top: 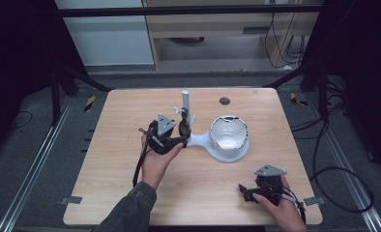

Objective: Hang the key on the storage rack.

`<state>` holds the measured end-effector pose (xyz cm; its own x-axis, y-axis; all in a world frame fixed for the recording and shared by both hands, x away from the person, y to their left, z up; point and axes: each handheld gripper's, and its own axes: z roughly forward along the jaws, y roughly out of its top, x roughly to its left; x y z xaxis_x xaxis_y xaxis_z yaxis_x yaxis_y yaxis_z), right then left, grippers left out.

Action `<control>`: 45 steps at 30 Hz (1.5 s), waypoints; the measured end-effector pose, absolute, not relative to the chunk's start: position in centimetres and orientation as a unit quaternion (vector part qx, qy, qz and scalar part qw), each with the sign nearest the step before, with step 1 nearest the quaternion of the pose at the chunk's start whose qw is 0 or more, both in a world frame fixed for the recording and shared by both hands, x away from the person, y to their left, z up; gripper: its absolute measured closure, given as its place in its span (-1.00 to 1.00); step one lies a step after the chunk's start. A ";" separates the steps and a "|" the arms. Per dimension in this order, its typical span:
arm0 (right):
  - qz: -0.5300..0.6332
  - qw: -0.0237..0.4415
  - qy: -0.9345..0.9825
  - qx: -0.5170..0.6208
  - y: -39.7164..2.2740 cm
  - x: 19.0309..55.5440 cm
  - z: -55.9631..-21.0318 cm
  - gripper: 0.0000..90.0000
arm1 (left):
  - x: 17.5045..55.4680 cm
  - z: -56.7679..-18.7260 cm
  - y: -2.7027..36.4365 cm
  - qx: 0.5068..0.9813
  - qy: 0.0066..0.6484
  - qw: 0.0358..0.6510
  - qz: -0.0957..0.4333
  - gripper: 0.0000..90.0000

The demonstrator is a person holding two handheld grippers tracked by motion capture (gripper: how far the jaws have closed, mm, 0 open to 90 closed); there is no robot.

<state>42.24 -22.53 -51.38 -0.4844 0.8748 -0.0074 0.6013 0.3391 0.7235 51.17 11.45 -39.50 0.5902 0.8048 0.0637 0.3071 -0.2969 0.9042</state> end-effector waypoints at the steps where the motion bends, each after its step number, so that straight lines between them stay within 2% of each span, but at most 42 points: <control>1: 0.337 0.203 0.793 0.466 -22.5 42.2 -51.4 -0.99 | 51.1 -39.5 11.4 0.764 0.363 0.465 0.262 -0.40; 11: 0.337 0.203 0.793 0.466 -22.5 42.2 -51.4 -0.99 | 49.9 -39.5 11.0 0.793 0.347 0.441 0.236 -0.65; 21: 0.337 0.203 0.793 0.465 -22.5 42.2 -51.4 -0.99 | 48.5 -39.9 10.9 0.827 0.326 0.406 0.213 -0.80; 45: 0.337 0.204 0.793 0.465 -22.5 42.3 -51.4 -0.99 | 46.6 -41.8 14.9 0.859 0.305 0.358 0.200 -0.88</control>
